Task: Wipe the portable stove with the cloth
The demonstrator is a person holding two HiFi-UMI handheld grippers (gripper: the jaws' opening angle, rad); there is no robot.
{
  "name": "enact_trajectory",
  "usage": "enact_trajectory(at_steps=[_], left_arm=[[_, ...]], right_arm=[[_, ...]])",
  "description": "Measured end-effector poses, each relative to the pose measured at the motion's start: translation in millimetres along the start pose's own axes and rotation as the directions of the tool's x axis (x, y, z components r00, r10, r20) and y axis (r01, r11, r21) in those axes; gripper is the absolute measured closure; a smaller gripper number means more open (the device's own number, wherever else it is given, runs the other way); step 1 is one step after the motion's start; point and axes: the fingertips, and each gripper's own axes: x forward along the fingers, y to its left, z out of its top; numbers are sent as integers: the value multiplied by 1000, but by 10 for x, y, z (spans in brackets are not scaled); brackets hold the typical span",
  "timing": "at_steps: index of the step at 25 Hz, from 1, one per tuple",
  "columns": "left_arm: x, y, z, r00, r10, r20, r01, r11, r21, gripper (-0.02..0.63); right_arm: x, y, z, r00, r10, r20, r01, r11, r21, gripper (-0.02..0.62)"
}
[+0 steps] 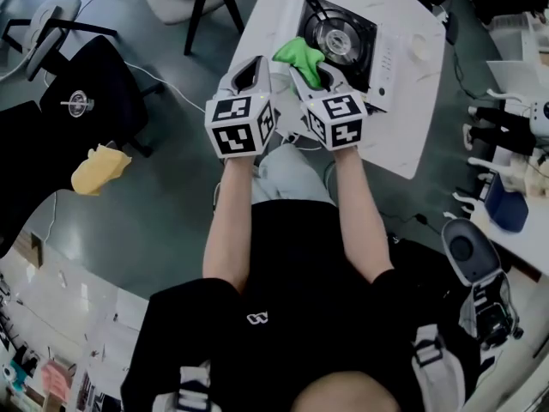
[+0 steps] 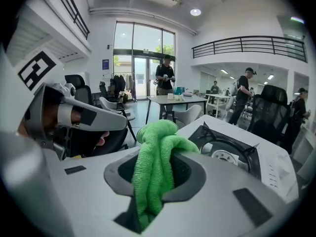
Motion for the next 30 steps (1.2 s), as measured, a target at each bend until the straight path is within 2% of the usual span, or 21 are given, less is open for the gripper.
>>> enact_trajectory(at_steps=[5,7,9,14,18,23,30], left_arm=[[-60,78,78,1000,19,14,-19,1000,11,609],[-84,133,74,999,33,14,-33,999,10,609],[-95,189,85,999,46,14,-46,999,3,609],[-43,281,134,998,62,16,-62,998,-9,609],[63,233,125,998,65,-3,-65,997,35,609],[270,128,121,999,46,-17,-45,999,26,609],[535,174,162,998,54,-35,-54,999,-8,609]], right_arm=[[117,181,123,999,53,-7,-54,997,-55,523],[129,387,189,993,114,-19,-116,986,-122,523],[182,497,197,990,134,-53,-141,975,-171,523],[324,277,90,990,60,-125,-80,985,-155,523],[339,82,197,995,42,-91,-54,991,-126,523],[390,-104,315,993,41,-107,-58,984,-166,523],[501,-272,448,992,71,-107,-88,983,-159,523]])
